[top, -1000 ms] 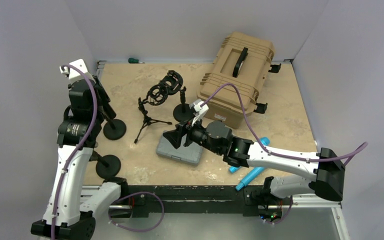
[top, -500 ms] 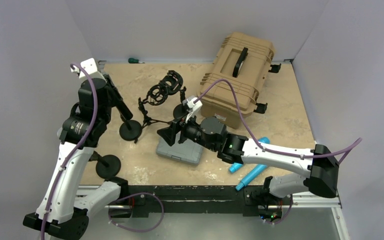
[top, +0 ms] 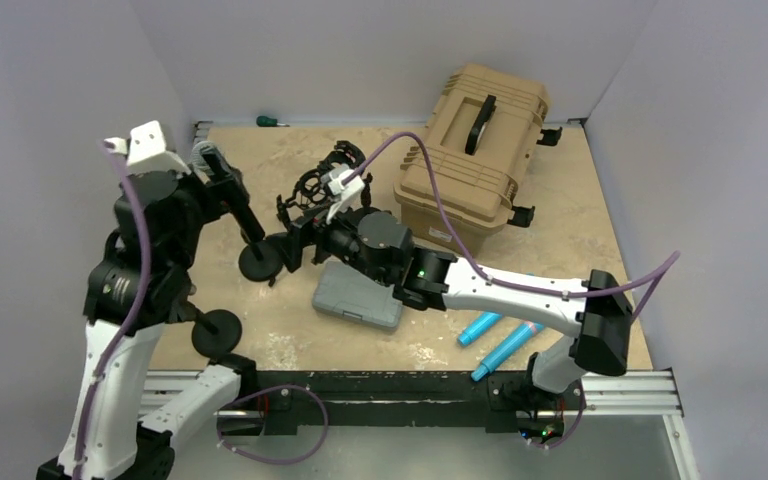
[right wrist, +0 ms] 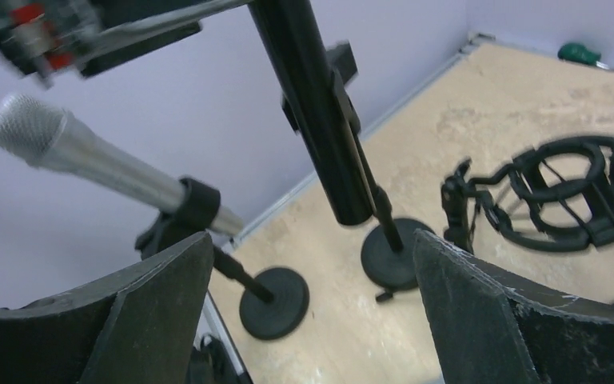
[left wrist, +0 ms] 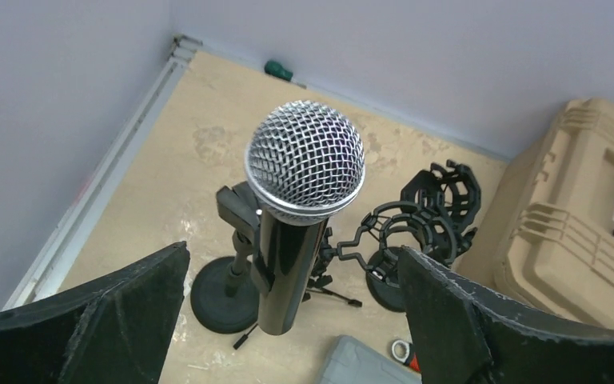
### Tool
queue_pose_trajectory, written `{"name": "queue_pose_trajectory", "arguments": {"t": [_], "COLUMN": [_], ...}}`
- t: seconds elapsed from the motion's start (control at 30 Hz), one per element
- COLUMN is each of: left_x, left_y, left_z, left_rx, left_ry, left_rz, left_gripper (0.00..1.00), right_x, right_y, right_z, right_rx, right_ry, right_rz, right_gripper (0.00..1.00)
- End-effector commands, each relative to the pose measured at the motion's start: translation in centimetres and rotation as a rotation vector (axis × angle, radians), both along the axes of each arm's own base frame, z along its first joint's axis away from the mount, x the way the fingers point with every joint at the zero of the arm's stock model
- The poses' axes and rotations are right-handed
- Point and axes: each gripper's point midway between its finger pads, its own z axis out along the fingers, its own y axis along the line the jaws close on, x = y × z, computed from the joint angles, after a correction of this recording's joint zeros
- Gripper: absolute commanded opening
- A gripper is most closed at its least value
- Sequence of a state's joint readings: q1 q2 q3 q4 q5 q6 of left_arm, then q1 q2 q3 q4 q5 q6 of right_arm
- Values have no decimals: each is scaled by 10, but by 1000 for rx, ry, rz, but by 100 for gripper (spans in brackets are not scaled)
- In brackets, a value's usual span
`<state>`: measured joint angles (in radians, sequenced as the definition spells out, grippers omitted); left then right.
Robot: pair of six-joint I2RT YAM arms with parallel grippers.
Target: Remove the microphone from the stand
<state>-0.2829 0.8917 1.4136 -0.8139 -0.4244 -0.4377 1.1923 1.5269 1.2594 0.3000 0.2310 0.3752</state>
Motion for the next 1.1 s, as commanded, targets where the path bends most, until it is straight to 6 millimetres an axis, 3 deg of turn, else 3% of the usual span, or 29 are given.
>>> {"name": "queue_pose_trajectory", "arguments": {"t": [0.0, 0.17, 0.3, 0.53, 0.77, 0.93, 1.07], "left_x": [-49, -103, -133, -148, -162, -167, -169], "left_y": [23, 50, 57, 57, 56, 53, 43], "left_z": [55, 89, 100, 90, 86, 80, 69], "left_rx": [-1, -23, -55, -36, -37, -39, -40], "left_ry": [-159, -328, -411, -395, -401, -388, -362], "left_rz": [35, 97, 90, 60, 25, 1, -57], "left_gripper": [100, 100, 100, 98, 97, 96, 96], "right_x": [12, 28, 33, 49, 76, 83, 93], "right_y": [15, 34, 59, 98, 97, 95, 98], "right_z": [52, 65, 72, 67, 49, 54, 55], "right_rx": [68, 79, 83, 10, -80, -80, -95], "right_ry": [-58, -34, -52, -100, -163, -207, -224], "right_rz": [-98, -261, -295, -417, -616, -633, -581], "right_gripper": [95, 93, 90, 83, 74, 57, 29]}}
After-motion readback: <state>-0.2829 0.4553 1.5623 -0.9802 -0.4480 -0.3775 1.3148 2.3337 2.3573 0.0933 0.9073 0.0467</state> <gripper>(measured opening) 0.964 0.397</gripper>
